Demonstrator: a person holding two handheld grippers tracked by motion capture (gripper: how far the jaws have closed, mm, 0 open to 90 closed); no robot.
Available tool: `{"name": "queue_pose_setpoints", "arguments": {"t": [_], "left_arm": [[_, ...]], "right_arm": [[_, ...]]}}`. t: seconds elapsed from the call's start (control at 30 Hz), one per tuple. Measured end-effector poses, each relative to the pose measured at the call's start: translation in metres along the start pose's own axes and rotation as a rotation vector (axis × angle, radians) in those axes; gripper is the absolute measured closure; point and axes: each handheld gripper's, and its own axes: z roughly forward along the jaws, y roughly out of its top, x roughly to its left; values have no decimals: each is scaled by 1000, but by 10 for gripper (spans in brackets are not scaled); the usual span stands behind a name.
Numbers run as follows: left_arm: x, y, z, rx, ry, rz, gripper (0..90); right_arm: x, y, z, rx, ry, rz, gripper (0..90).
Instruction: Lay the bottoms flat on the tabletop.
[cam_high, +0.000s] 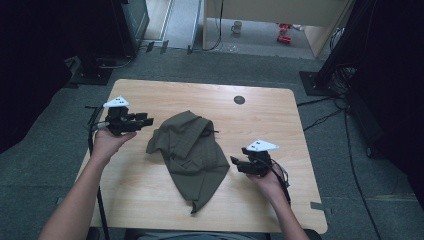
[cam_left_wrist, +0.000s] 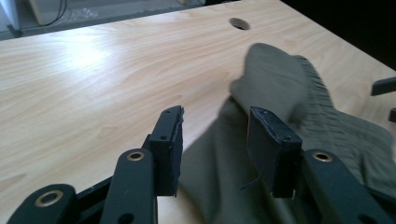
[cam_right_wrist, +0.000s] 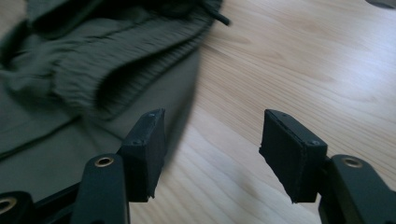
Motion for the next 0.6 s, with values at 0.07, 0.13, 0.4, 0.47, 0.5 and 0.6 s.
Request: {"name": "queue_pose_setpoints", "arguments": {"t": [0.07, 0.13, 0.4, 0.47, 0.5, 0.6], "left_arm": [[-9, -5, -2, 3, -4, 17, 559], [-17, -11, -3, 3, -11, 28, 552], [-50, -26, -5, 27, -30, 86, 553], [-57, -26, -7, 23, -36, 102, 554], [-61, -25, -8, 18, -43, 106, 554], [-73, -25, -6, 27, -67, 135, 558]], "right_arm": [[9, 3, 1, -8, 10, -24, 405], [21, 7, 2, -9, 29, -39, 420], [40, 11, 6, -7, 44, -78, 434], [42, 12, 6, -9, 49, -84, 439], [43, 12, 6, -10, 50, -86, 442], [45, 13, 6, -12, 57, -83, 449]]}}
